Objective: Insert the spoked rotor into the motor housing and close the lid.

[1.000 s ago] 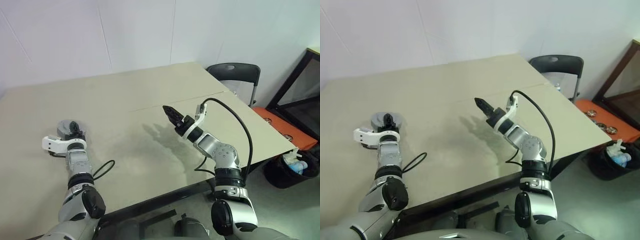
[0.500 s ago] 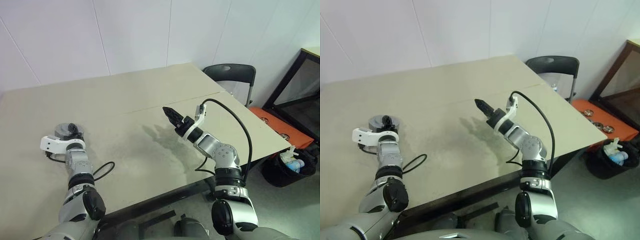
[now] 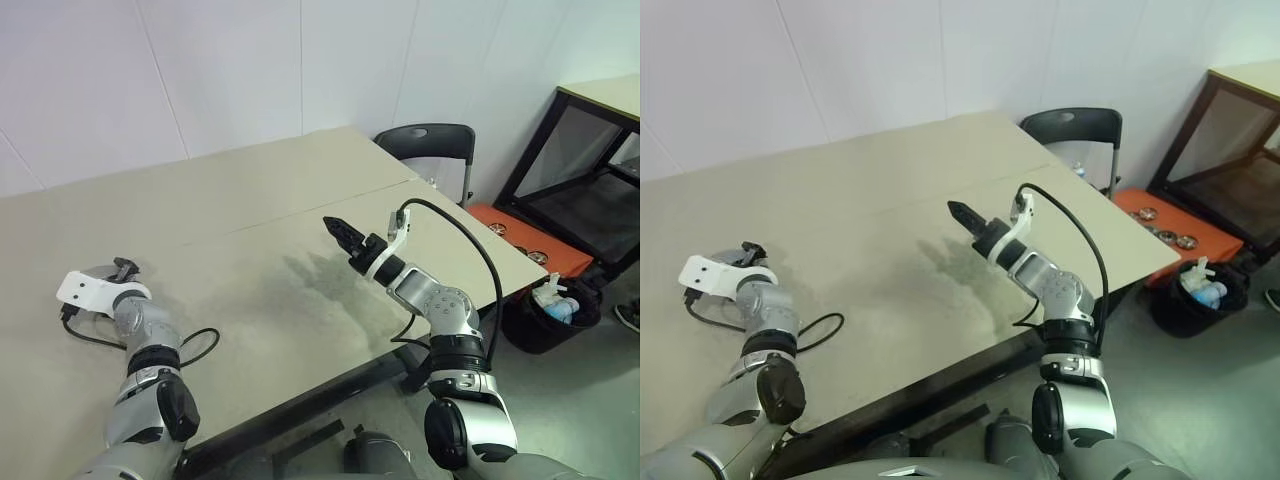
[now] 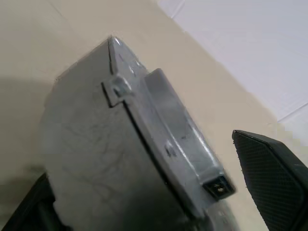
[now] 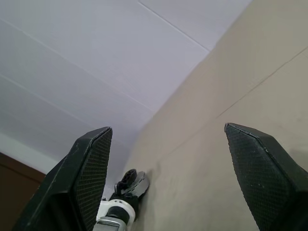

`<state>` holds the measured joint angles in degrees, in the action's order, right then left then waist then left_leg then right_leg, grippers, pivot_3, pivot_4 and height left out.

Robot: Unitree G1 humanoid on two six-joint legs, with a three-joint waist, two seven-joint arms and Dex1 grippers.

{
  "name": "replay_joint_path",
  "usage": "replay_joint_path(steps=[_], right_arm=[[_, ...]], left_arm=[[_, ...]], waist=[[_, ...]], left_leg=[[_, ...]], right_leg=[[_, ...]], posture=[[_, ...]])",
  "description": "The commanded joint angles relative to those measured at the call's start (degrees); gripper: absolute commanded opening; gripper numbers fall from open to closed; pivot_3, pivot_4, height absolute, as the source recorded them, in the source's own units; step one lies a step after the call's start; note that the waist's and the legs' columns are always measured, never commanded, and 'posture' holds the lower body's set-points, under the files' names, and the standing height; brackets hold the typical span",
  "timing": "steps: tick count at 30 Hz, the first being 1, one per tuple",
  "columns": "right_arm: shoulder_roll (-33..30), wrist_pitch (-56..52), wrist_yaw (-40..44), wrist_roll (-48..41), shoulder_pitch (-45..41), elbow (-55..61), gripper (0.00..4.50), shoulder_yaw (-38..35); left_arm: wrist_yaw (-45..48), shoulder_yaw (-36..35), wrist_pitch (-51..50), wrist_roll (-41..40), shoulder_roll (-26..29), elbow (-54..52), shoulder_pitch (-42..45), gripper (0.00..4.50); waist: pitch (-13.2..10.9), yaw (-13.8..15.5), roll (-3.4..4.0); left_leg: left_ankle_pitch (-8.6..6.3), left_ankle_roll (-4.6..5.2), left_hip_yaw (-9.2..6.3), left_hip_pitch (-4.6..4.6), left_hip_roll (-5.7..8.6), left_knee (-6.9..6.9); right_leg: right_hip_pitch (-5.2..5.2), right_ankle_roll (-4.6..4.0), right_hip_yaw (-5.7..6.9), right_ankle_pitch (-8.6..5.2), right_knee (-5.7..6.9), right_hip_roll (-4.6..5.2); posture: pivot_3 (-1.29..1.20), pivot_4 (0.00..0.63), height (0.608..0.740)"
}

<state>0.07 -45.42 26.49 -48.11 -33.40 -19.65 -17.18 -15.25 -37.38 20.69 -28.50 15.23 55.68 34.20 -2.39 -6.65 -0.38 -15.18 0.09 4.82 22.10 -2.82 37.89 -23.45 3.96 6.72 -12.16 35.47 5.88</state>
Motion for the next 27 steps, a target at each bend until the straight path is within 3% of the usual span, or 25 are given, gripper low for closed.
replay_joint_path(steps=[1,15,27], right_arm=[[-0.31,0.13,1.32,-0.07,-1.38,0.49,3.88,0.61],[-0.19,-0.15,2.61,0.62,-1.18,0.58,3.88,1.57],[-0.48,0.44,3.09,1.46,-0.9,0.43,3.88,1.53]], left_arm=[[-6.44,-0.68,1.12,2.84,2.38,2.47,-2.51,4.47],[-14.64,6.12,0.78,13.44,5.49,1.85,-0.9,4.47],[-20.58,3.01,-11.25,8.47,-2.09,-13.02,-5.1,4.47]], waist=[[0.0,-0.15,0.0],[0.0,1.36,-0.08],[0.0,2.67,-0.08]], left_leg=[[-0.01,-0.01,0.0,0.0,-0.04,0.0],[-0.04,-0.07,0.06,0.45,-0.07,0.0],[-0.05,-0.1,0.15,0.52,-0.05,0.0]], right_leg=[[-0.02,-0.01,0.0,0.0,0.0,-0.03],[-0.47,-0.3,-0.03,0.18,-0.11,-0.05],[-0.58,-0.3,-0.11,0.18,-0.13,0.0]], posture=[[0.0,0.0,0.74],[0.0,0.0,0.74],[0.0,0.0,0.74]])
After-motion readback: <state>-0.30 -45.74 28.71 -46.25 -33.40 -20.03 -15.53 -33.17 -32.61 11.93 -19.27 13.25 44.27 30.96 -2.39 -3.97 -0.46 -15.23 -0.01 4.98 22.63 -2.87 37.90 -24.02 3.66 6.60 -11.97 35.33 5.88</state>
